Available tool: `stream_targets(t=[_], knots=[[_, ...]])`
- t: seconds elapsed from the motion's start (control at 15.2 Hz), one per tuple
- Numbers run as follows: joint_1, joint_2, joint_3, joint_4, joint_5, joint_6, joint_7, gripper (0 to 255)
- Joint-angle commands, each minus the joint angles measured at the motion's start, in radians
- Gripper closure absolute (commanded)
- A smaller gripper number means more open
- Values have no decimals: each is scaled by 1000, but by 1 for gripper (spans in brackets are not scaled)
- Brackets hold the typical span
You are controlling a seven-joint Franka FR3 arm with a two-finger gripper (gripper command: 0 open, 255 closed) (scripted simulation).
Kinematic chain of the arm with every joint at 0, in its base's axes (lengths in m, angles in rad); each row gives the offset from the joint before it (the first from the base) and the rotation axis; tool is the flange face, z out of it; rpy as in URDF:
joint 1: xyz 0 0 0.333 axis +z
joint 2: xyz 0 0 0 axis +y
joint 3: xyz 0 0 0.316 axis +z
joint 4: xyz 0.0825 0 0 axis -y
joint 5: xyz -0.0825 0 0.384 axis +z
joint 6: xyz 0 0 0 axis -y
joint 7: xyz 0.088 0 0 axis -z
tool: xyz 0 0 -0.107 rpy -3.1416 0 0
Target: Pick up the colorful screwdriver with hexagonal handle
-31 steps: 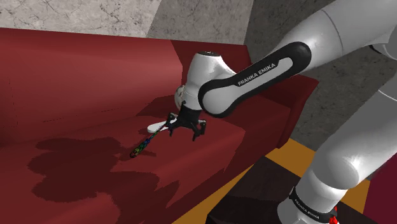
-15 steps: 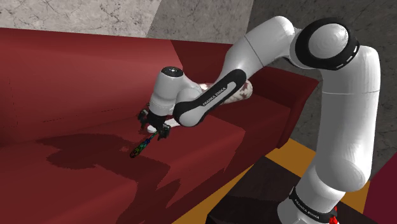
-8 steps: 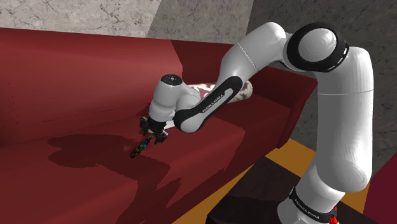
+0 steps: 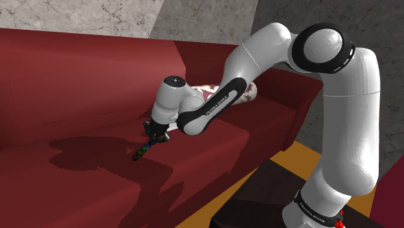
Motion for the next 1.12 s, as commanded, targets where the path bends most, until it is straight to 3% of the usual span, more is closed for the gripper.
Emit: stream_targets(t=[0.0, 1.06], knots=[[0, 1, -1, 1, 0, 0, 0, 255], [-78, -136, 106, 19, 178, -137, -148, 255]])
